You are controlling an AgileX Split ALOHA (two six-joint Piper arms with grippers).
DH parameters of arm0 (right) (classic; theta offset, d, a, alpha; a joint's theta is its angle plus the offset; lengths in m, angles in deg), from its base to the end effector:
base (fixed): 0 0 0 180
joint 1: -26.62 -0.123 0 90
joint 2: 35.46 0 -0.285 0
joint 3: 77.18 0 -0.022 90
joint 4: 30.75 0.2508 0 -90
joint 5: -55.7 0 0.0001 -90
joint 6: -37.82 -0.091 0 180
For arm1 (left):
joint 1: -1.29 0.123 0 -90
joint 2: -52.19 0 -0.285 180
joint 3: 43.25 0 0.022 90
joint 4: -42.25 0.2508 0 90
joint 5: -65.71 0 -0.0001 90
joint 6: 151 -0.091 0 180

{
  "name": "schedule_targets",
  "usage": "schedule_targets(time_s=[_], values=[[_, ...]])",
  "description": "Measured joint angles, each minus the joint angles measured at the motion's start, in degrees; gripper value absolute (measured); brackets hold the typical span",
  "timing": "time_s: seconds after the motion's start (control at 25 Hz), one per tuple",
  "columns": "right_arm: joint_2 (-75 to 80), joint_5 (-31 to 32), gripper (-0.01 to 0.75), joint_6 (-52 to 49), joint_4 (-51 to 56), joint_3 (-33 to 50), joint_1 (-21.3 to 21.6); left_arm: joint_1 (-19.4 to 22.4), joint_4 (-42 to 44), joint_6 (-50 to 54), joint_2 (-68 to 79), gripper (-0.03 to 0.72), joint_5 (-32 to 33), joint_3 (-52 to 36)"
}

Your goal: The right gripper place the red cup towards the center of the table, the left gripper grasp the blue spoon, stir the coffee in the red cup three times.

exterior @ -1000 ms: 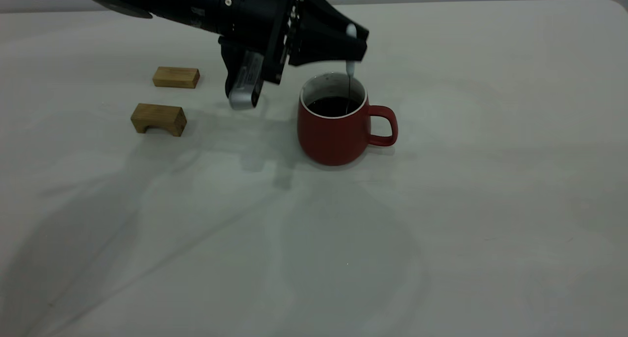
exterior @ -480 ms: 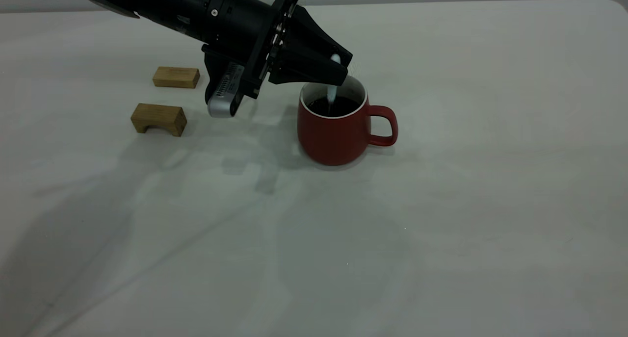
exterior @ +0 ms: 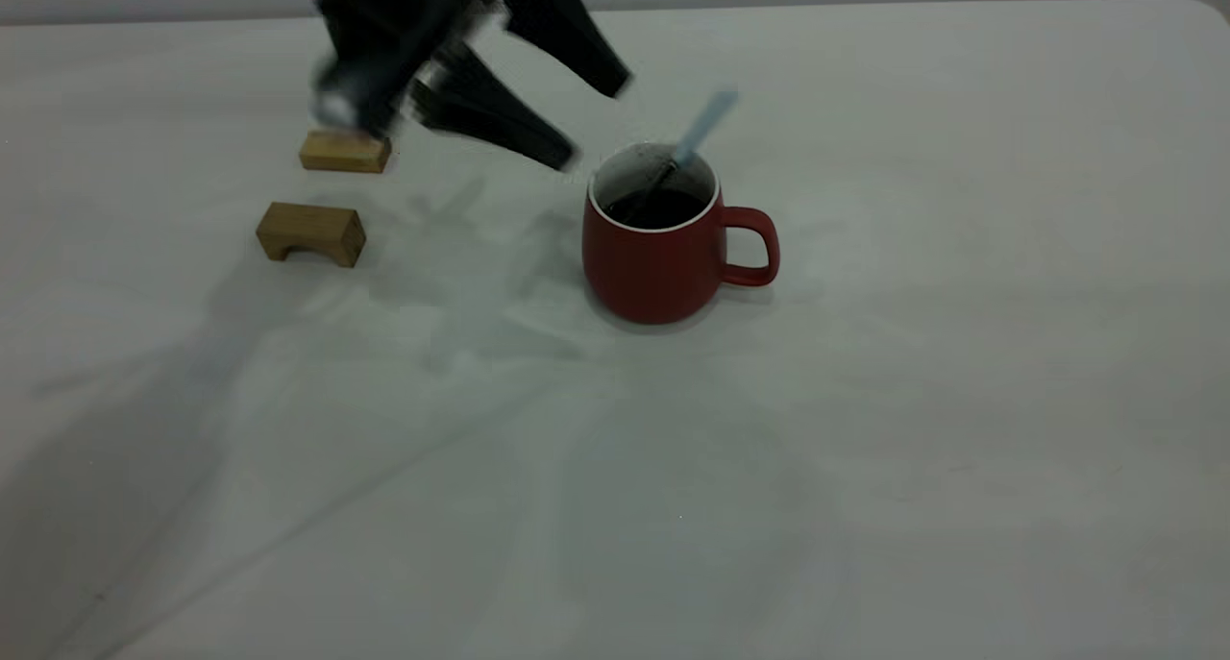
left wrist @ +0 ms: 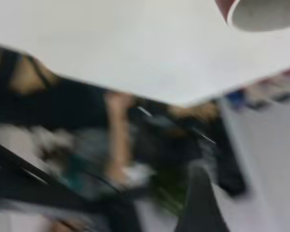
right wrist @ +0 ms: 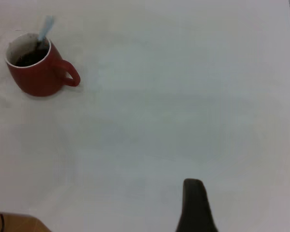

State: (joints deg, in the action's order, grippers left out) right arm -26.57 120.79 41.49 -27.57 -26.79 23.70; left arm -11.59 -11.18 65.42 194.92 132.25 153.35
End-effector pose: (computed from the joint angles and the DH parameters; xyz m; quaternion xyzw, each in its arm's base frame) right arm -0.0024 0.0045 0.2627 -0.0522 0.8826 0.0247 0.4666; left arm 0.4161 -0.1640 0.1040 0.3998 -0.8236 0.3135 0.2523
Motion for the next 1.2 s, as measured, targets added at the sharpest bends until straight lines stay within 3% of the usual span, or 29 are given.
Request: schedule_targets(time_s=[0.32, 0.44, 0.72, 0.92, 1.04, 1.2], values=[[0.0, 0.0, 0.582, 0.0, 0.0, 0.0, 0.0, 0.1, 32.1, -0.2, -16.9, 0.491, 0.3, 3.1], [0.0, 0.0, 0.582, 0.0, 0.0, 0.0, 0.0, 0.2, 42.0, -5.8, -25.5, 0.473, 0.3, 3.1], [0.0, 0.0, 0.582, 0.0, 0.0, 0.0, 0.0, 0.2, 50.6, -24.6, -45.8, 0.461, 0.3, 3.1], [0.0, 0.0, 0.582, 0.0, 0.0, 0.0, 0.0, 0.2, 51.0, -29.3, -54.8, 0.461, 0.3, 2.3], [0.0, 0.0, 0.582, 0.0, 0.0, 0.0, 0.0, 0.2, 51.1, -31.3, -58.5, 0.461, 0.3, -3.3], [0.0, 0.0, 0.582, 0.0, 0.0, 0.0, 0.0, 0.2, 51.1, -34.0, -66.7, 0.461, 0.3, -17.6]])
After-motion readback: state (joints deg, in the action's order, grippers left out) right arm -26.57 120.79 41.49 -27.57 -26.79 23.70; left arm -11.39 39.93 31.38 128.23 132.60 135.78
